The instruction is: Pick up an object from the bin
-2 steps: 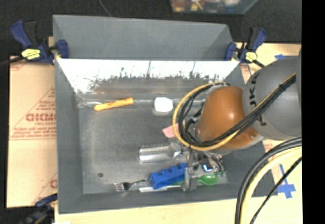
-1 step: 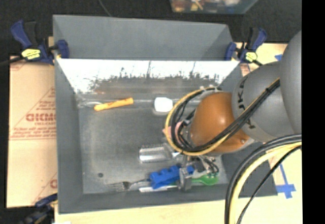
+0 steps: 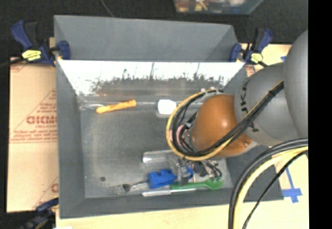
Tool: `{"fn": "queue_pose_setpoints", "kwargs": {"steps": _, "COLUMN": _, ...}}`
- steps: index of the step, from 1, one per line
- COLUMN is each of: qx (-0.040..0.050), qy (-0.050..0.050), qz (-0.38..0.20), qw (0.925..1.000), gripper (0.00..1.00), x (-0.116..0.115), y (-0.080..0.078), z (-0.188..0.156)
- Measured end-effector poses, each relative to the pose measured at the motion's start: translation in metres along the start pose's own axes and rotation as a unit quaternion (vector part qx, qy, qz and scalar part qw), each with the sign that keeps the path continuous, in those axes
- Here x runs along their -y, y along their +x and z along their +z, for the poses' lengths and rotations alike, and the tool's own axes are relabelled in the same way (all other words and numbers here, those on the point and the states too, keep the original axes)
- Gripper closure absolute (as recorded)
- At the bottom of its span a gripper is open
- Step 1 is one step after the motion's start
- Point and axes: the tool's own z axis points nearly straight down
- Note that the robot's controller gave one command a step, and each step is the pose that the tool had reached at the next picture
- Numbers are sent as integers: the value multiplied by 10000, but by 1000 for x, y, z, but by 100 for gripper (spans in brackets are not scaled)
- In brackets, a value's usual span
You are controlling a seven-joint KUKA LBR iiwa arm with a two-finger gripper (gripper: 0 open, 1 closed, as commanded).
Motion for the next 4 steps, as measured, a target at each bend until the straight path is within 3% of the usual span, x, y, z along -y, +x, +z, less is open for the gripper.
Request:
{"fn": "queue_pose_setpoints", "kwargs": {"steps": 1, "qx": 0, "qy": 0, "qz": -3, "qw": 10000, "gripper": 100, "x": 0, "y": 0, "z": 0}}
{"fn": "queue_pose_setpoints", "kwargs": {"steps": 2, "qx": -64, "qy": -11, "qz": -7, "qw": 10000, "gripper": 100, "x": 0, "y": 3, "z": -13}}
{"fn": "queue_pose_setpoints", "kwargs": {"steps": 4, "qx": -67, "qy": -9, "qz": -6, "qw": 10000, "gripper": 100, "x": 1, "y": 1, "z": -68}}
